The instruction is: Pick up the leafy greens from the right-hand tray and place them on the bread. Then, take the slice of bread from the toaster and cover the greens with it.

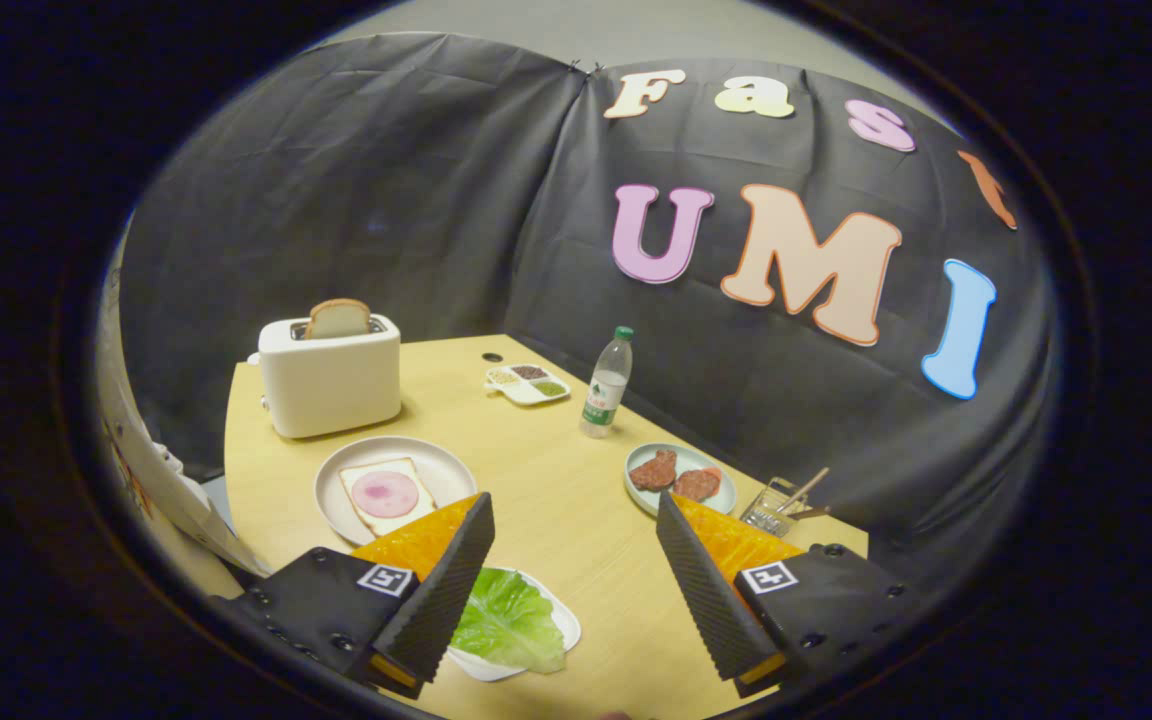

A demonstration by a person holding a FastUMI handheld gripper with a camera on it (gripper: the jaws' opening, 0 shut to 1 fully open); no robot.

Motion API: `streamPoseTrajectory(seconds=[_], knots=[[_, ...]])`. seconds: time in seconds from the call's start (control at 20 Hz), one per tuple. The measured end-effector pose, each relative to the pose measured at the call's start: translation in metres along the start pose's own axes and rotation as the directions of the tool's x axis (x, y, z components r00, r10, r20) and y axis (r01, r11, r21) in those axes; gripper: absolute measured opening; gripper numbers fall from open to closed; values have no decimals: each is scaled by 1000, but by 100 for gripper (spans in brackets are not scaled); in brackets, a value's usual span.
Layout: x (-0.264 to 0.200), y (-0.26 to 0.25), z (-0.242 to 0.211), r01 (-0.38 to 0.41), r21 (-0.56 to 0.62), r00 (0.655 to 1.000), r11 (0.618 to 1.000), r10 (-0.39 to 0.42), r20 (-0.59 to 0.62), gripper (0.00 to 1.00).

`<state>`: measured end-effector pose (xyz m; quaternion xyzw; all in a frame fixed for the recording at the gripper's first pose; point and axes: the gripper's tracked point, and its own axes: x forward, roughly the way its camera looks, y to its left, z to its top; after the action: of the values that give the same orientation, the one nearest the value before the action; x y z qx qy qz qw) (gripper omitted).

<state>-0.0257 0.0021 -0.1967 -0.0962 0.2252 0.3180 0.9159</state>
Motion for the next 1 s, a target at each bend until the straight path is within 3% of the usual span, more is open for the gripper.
streamPoseTrajectory(seconds=[0.5, 1.0], knots=[[34, 27, -78, -154, -38, 972, 987, 144, -183, 100], [52, 48, -145, -223, -7, 922, 975, 209, -325, 100]])
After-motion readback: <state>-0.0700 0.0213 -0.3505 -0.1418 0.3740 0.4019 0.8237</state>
